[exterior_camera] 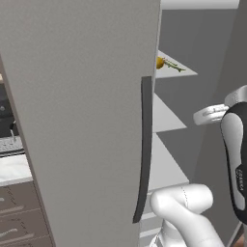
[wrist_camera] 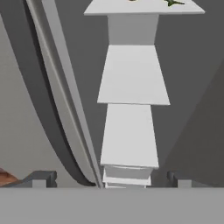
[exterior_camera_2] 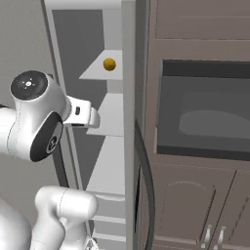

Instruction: Take the lemon, fish, and cucumber from the freezer and place them in the bowl on the counter.

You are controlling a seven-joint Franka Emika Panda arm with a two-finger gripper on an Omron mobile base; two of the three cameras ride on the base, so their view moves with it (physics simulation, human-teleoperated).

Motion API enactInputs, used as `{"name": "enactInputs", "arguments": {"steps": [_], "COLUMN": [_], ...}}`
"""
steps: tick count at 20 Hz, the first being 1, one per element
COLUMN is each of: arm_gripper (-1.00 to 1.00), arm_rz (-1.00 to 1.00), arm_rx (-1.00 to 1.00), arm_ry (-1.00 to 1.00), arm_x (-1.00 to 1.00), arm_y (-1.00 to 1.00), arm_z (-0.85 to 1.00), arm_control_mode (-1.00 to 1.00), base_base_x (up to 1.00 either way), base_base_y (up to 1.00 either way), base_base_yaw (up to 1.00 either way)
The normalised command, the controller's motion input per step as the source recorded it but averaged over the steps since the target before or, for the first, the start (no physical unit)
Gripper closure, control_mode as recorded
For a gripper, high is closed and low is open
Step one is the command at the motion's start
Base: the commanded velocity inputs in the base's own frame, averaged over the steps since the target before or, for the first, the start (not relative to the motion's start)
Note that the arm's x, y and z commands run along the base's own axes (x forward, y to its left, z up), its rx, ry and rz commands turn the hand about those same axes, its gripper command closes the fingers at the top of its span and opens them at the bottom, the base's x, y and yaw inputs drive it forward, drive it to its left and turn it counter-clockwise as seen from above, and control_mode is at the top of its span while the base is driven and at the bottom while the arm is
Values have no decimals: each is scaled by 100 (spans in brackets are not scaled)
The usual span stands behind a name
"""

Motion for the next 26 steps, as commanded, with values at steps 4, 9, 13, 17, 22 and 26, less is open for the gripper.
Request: {"name": "enactInputs", "arguments": {"steps": [4, 9, 13, 17, 22, 26], "arm_gripper": [-100, -100, -100, -100, -100, -100], "arm_rz": [11, 5, 0, 0, 0, 0], "arm_rx": [1, 0, 0, 0, 0, 0], "arm_ry": [-24, -16, -1, 0, 0, 0], "arm_x": [24, 28, 28, 38, 45, 62], "arm_y": [-5, 0, 0, -1, -2, -15], "arm_z": [0, 14, 34, 48, 37, 1], "arm_control_mode": [-100, -100, -100, -100, -100, -100], "base_base_x": [0, 0, 0, 0, 0, 0], "base_base_y": [0, 0, 0, 0, 0, 0], "base_base_yaw": [0, 0, 0, 0, 0, 0]}}
